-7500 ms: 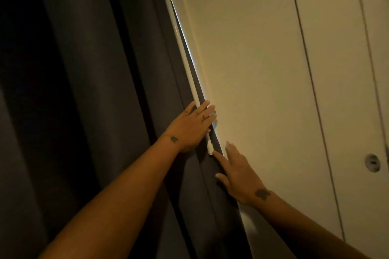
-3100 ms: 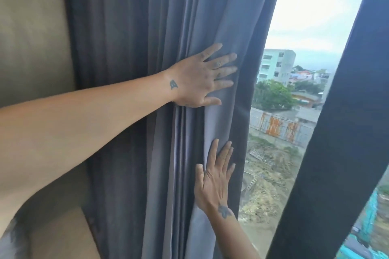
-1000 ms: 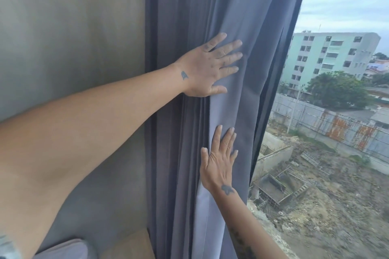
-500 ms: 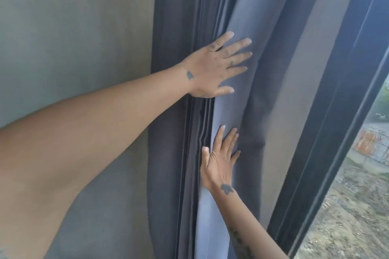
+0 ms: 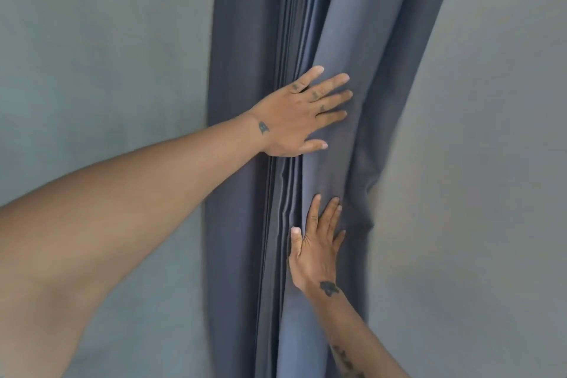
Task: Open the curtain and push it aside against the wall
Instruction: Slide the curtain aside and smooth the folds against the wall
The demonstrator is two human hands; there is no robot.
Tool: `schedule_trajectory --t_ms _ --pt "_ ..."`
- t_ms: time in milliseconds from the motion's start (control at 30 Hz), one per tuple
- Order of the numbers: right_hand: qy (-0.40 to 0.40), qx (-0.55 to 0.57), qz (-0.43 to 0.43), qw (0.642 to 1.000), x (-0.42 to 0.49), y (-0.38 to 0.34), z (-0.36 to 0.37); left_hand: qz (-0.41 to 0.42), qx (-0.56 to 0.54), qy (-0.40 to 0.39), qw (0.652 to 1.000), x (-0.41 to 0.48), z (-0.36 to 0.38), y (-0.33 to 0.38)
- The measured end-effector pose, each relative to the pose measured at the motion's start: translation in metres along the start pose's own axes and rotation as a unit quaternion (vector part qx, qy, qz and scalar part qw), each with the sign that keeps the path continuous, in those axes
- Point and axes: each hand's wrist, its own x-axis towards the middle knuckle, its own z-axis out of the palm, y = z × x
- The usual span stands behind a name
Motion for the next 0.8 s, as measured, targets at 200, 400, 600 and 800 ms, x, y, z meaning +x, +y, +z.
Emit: schedule_trajectory --t_ms 200,400,600,800 --pt "-0.022 -0.009 0.002 1.000 0.035 -0.006 0.025 -0.009 -0.004 -0.033 0.999 -0.001 0.036 -0.013" --pt "-0.034 -0.027 0.002 0.999 0.057 -0.017 0.038 -0.012 -0.009 -0.058 0.998 -0.005 0.051 -0.028" --pt "-0.042 -0.040 0.012 0.998 0.060 -0.025 0.040 -0.015 -0.041 -0.082 0.996 -0.008 0.060 -0.028" --pt "-0.050 -0.054 0.016 0.997 0.066 -0.032 0.047 -0.016 -0.046 -0.109 0.993 -0.010 0.069 -0.035"
